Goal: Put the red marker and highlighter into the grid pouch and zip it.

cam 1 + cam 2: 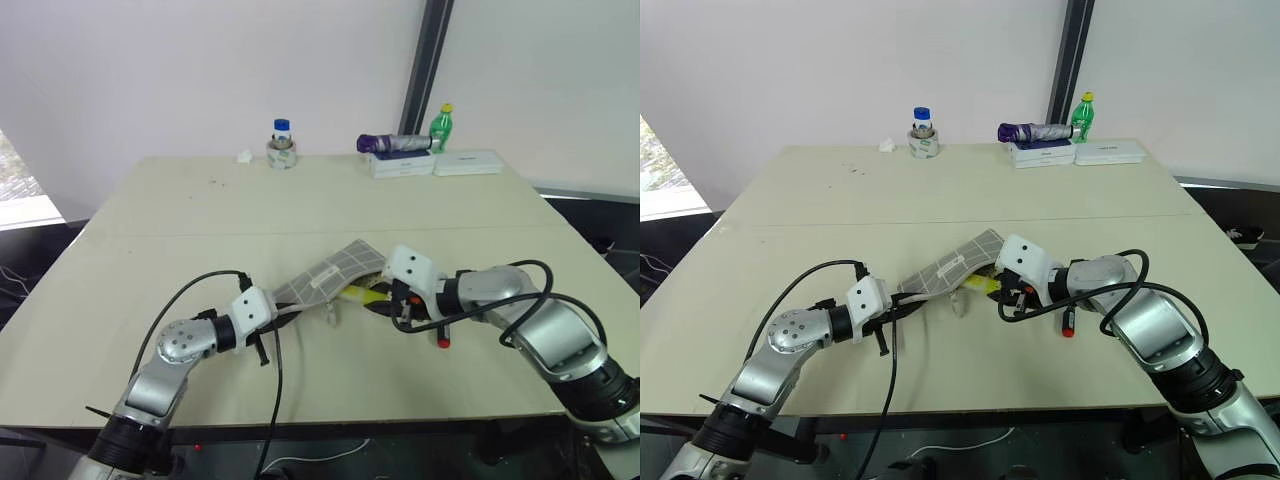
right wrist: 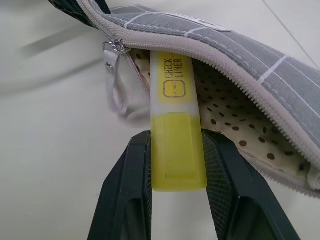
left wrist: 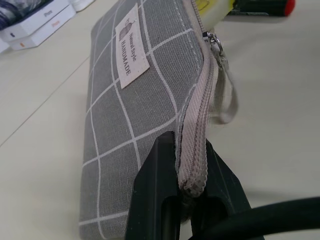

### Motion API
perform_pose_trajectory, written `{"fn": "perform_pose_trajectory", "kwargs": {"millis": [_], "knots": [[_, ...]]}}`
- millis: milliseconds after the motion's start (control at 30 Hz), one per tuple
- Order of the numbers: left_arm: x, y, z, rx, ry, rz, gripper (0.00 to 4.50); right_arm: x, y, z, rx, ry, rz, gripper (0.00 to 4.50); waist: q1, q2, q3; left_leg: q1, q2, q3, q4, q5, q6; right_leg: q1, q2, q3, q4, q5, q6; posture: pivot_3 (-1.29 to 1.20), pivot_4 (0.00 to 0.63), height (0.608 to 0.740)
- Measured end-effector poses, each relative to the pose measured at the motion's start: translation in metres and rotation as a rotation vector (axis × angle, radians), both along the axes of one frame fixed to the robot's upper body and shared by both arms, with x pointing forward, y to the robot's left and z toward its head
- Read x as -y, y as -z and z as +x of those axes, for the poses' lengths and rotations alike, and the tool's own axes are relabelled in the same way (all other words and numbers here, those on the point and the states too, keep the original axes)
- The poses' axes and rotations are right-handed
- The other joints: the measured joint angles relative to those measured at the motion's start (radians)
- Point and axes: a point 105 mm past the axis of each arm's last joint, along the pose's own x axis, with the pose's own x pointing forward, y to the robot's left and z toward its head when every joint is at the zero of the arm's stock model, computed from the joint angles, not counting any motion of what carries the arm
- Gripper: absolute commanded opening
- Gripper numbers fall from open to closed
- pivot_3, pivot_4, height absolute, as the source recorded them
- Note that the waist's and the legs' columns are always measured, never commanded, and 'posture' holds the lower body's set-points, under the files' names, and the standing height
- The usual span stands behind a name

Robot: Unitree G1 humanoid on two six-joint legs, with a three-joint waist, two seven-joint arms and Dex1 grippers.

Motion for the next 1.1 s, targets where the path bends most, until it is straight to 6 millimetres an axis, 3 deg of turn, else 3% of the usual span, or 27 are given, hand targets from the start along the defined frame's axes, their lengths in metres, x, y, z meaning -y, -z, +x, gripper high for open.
{"fn": "perform_pose_trajectory", "kwargs": {"millis": [233,533,767,1067,1100], "knots": [[0.0,-0.001,-0.001,0.007,0.011,0.0,0.0,0.006,-0.006,0.001,0.003,0.019,0.011,4.34,-0.001,0.0,0.0,0.0,0.0,0.0,0.0,0.0,0.0,0.0,0.0,0.0,0.0,0.0,0.0,0.0,0.15,0.74],[-0.001,-0.003,0.009,-0.095,-0.072,-0.123,0.0,0.043,-0.037,0.001,0.083,0.15,0.023,4.34,0.0,0.0,0.0,0.0,0.0,0.0,0.0,0.0,0.0,0.0,0.0,0.0,0.0,0.0,0.0,0.0,0.15,0.74],[-0.002,-0.013,0.027,-0.089,-0.195,-0.204,0.0,0.1,0.002,-0.002,-0.071,0.472,0.094,4.34,0.002,-0.002,0.001,0.0,0.0,0.0,0.001,0.0,0.0,0.001,0.0,-0.001,0.0,0.0,0.0,0.0,0.15,0.74],[0.012,-0.014,0.044,-0.066,-0.274,-0.255,0.0,0.112,0.051,-0.01,-0.25,0.723,0.24,4.34,0.0,-0.002,0.002,0.0,-0.001,0.0,0.001,0.0,0.0,0.001,0.001,-0.001,0.001,0.0,0.001,0.0,0.15,0.74],[0.013,-0.013,0.044,-0.064,-0.275,-0.253,0.0,0.113,0.055,-0.011,-0.259,0.742,0.239,4.11,0.0,-0.002,0.002,0.0,-0.001,0.0,0.001,0.0,0.0,0.001,0.001,-0.001,0.001,0.0,0.0,0.0,0.15,0.74]]}}
